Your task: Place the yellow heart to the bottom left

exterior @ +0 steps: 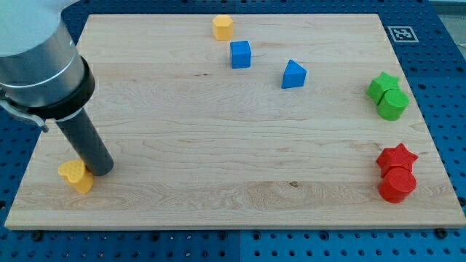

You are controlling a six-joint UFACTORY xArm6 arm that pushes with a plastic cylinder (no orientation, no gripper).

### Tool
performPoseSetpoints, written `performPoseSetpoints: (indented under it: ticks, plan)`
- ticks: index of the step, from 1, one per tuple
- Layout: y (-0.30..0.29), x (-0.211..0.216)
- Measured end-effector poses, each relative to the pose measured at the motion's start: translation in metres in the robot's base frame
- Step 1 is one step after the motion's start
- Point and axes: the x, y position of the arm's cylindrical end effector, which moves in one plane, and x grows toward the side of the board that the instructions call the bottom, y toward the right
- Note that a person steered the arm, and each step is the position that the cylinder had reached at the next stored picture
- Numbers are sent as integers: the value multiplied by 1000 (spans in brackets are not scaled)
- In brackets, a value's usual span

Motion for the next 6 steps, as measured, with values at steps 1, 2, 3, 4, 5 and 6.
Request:
performPoseSetpoints:
  ticks: [1,2,3,4,5,6]
  plan:
    - [0,-7]
    - [0,-7]
    - [0,-21]
    - [-9,-23]
    - [-28,-14]
    - [-29,-10]
